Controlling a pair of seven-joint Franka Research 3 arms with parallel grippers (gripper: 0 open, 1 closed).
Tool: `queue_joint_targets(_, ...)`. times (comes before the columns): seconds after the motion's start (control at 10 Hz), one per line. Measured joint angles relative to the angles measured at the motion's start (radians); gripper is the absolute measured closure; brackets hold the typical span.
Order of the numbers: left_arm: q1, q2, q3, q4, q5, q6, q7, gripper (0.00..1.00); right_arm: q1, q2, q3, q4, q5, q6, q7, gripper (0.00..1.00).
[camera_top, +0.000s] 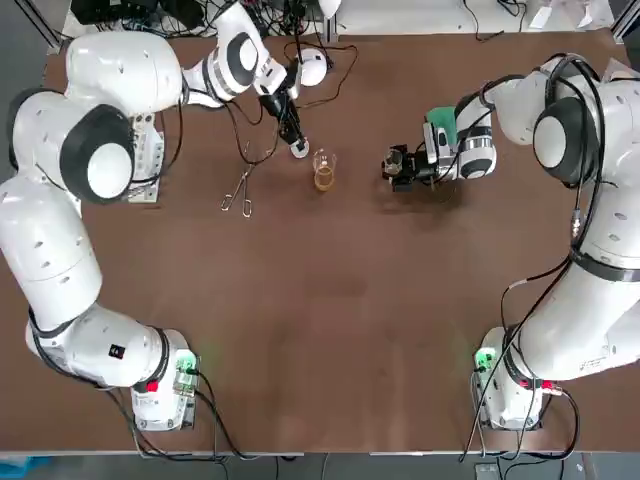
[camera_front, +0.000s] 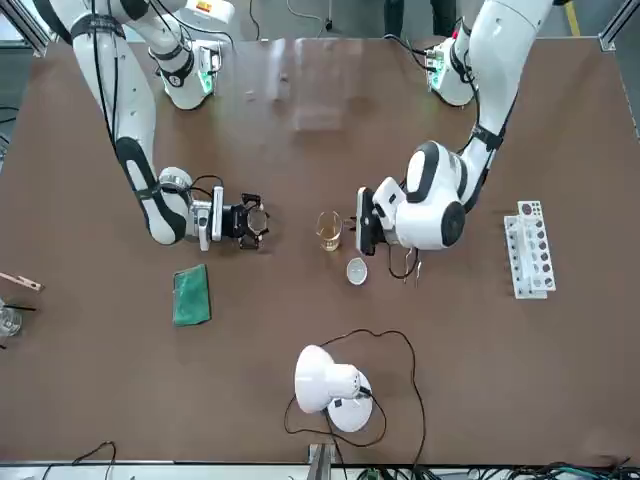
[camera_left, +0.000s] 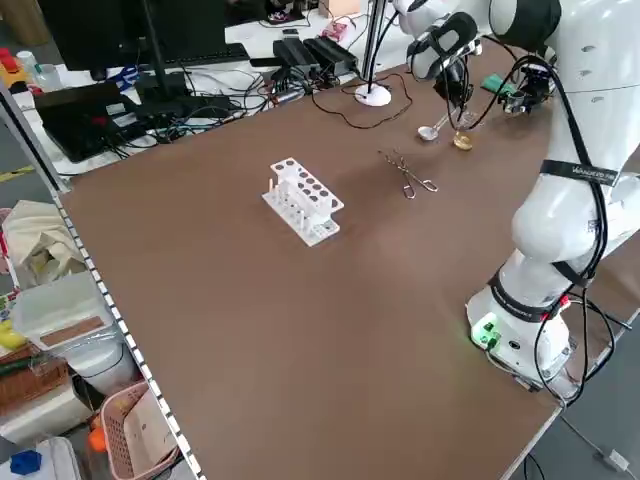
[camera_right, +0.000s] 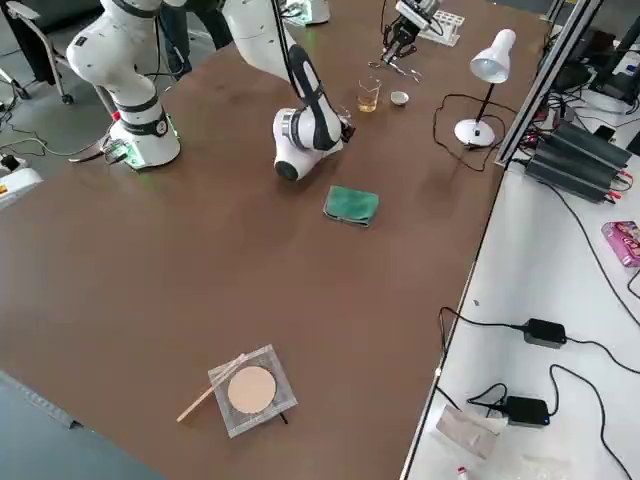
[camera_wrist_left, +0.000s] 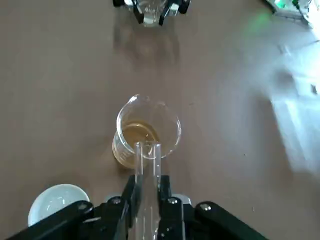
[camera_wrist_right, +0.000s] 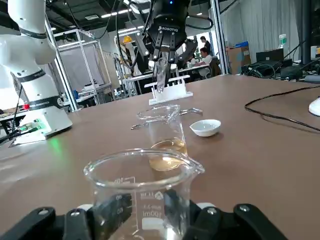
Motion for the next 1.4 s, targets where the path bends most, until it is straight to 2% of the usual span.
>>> queue_joint_targets(0.2,-0.053,0.0,0.039,0.003,0.046,0.008,-0.06,0.78,0.0,0.0,0.0,0.0,0.0,0.001,0.007,0.62)
queue_joint_targets(0.7,-0.086,-0.003,0.043,0.036,0.195,0.012,-0.237,0.78,0.0,-0.001,0.0,0.0,0.0,0.003,0.013,0.62)
queue_joint_targets(1.4,-0.157,0.005,0.046,0.058,0.315,0.013,-0.398,0.78,0.001,-0.001,0.0,0.0,0.0,0.004,0.017,0.62)
